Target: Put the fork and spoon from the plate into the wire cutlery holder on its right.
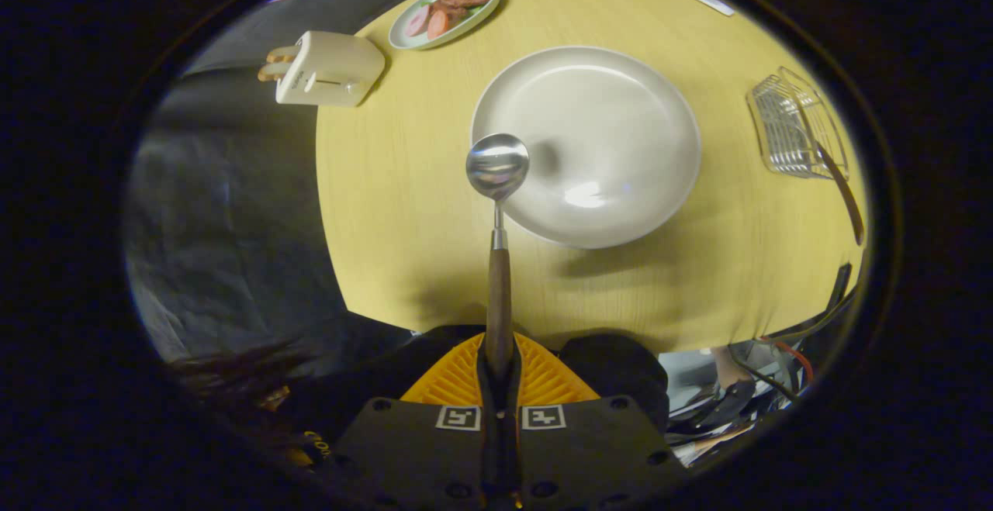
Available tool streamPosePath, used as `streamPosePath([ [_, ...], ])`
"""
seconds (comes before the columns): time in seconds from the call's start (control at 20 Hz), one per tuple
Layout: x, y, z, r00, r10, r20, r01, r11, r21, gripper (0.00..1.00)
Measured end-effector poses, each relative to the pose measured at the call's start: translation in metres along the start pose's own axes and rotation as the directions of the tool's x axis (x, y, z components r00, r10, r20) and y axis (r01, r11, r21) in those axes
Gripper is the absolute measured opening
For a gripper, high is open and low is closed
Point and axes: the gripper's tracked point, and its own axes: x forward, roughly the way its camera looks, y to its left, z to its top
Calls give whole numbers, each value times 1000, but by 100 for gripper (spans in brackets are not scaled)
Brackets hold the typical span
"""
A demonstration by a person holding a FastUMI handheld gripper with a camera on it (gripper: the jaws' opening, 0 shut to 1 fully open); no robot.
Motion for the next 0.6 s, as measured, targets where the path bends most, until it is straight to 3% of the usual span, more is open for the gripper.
streamPosePath([
  [0.3,-66,-26,7,997,-23,76,16,996,83,5],
  [0.6,-128,-86,27,984,-104,144,77,980,185,5],
])
